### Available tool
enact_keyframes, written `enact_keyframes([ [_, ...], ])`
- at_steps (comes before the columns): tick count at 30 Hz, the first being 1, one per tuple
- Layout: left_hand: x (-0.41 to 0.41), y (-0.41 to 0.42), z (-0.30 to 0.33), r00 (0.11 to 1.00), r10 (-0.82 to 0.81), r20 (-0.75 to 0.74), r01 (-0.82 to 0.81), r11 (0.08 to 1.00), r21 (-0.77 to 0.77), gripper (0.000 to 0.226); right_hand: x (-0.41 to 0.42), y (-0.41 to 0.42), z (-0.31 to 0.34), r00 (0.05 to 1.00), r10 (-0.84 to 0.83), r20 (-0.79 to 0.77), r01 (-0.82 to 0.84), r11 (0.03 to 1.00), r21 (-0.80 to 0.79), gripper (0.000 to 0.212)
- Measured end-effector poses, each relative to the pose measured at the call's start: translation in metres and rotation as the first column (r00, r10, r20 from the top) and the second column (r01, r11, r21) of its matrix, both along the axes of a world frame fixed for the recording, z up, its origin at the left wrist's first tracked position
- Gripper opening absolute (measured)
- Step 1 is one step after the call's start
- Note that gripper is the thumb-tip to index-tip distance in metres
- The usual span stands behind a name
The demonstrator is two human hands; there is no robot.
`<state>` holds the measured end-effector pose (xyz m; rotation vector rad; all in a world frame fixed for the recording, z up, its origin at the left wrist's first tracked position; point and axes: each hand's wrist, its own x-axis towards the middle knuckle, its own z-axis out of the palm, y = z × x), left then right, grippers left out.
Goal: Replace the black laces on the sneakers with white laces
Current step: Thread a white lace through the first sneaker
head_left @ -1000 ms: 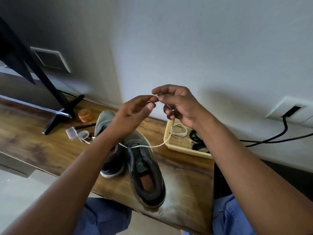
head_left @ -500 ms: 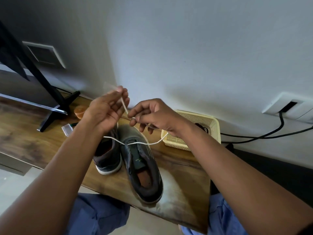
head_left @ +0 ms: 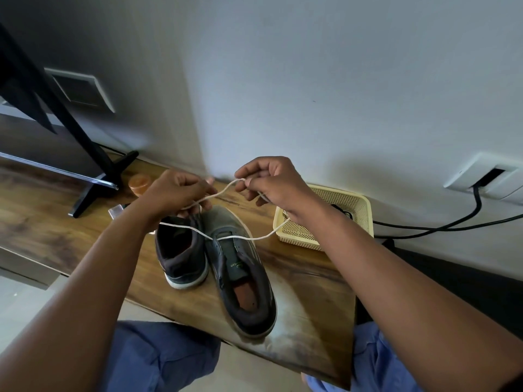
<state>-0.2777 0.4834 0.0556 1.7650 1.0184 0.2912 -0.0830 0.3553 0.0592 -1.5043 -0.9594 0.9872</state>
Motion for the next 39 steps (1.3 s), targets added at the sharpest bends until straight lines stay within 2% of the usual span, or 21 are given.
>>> enact_keyframes([
  [2,-0.002,0.002,-0.001,0.999,-0.008,0.047,0.006,0.999,0.033,0.014,0.003,0.0,-0.002,0.99,-0.129,0.062,0.129,0.992,0.005,0.025],
  [5,-0.005,0.004,0.0,0.988,0.05,0.145,-0.052,0.999,0.009,0.014,0.008,-0.001,-0.004,0.963,-0.252,0.095,0.251,0.968,0.027,0.028],
  [7,-0.006,0.003,0.007,0.955,0.116,0.272,-0.096,0.992,-0.085,0.011,0.011,-0.002,-0.003,0.957,-0.277,0.084,0.275,0.961,0.035,0.029],
  [8,-0.006,0.002,0.011,0.922,0.163,0.351,-0.112,0.981,-0.159,0.008,0.012,-0.001,-0.004,0.953,-0.278,0.118,0.276,0.961,0.036,0.027],
  [9,-0.006,0.003,0.015,0.876,0.218,0.43,-0.119,0.962,-0.245,0.007,0.014,-0.001,-0.005,0.938,-0.269,0.22,0.268,0.963,0.035,0.025],
  [10,-0.006,0.003,0.019,0.821,0.277,0.499,-0.111,0.935,-0.336,0.007,0.017,-0.001,-0.005,0.893,-0.239,0.381,0.247,0.969,0.03,0.021],
  [12,-0.009,0.004,0.026,0.698,0.384,0.604,-0.057,0.871,-0.488,0.014,0.021,-0.003,-0.007,0.721,-0.122,0.682,0.185,0.983,-0.02,0.016],
  [14,-0.013,0.004,0.029,0.581,0.448,0.68,0.013,0.829,-0.559,0.021,0.023,-0.005,-0.008,0.573,-0.008,0.82,0.159,0.982,-0.101,0.016],
  [16,-0.018,0.005,0.03,0.502,0.469,0.726,0.064,0.817,-0.572,0.024,0.024,-0.007,-0.01,0.531,0.041,0.846,0.166,0.974,-0.152,0.017],
  [17,-0.018,0.006,0.029,0.507,0.457,0.731,0.059,0.828,-0.558,0.026,0.024,-0.008,-0.01,0.549,0.038,0.835,0.17,0.973,-0.156,0.017],
  [18,-0.017,0.006,0.027,0.552,0.426,0.717,0.03,0.849,-0.527,0.025,0.024,-0.008,-0.01,0.586,0.023,0.81,0.17,0.974,-0.15,0.017],
  [20,-0.011,0.005,0.021,0.721,0.325,0.612,-0.048,0.905,-0.423,0.017,0.023,-0.008,-0.009,0.698,-0.034,0.715,0.17,0.978,-0.119,0.016],
  [21,-0.008,0.004,0.017,0.809,0.266,0.525,-0.067,0.928,-0.366,0.016,0.023,-0.007,-0.007,0.764,-0.067,0.642,0.171,0.98,-0.102,0.015],
  [23,-0.001,-0.001,0.009,0.938,0.153,0.312,-0.058,0.953,-0.296,0.028,0.021,-0.005,-0.004,0.876,-0.123,0.466,0.176,0.982,-0.071,0.014],
  [25,0.006,-0.008,0.003,0.991,0.055,0.119,-0.014,0.946,-0.323,0.047,0.016,-0.003,-0.001,0.935,-0.158,0.318,0.181,0.983,-0.043,0.011],
  [28,0.023,-0.019,-0.001,0.998,-0.062,0.012,0.061,0.891,-0.45,0.07,0.006,-0.003,0.004,0.975,-0.177,0.132,0.176,0.984,0.018,0.008],
  [31,0.038,-0.026,0.001,0.996,0.027,0.087,0.023,0.848,-0.529,0.066,0.001,-0.003,0.009,0.994,-0.1,0.049,0.097,0.993,0.065,0.009],
  [35,0.04,-0.022,0.001,0.922,0.318,0.22,-0.15,0.818,-0.555,0.032,-0.001,-0.005,0.008,0.991,0.082,0.108,-0.085,0.996,0.03,0.013],
  [39,0.035,-0.016,-0.002,0.864,0.429,0.263,-0.254,0.823,-0.507,0.02,-0.001,-0.004,0.001,0.94,0.174,0.293,-0.155,0.984,-0.087,0.015],
])
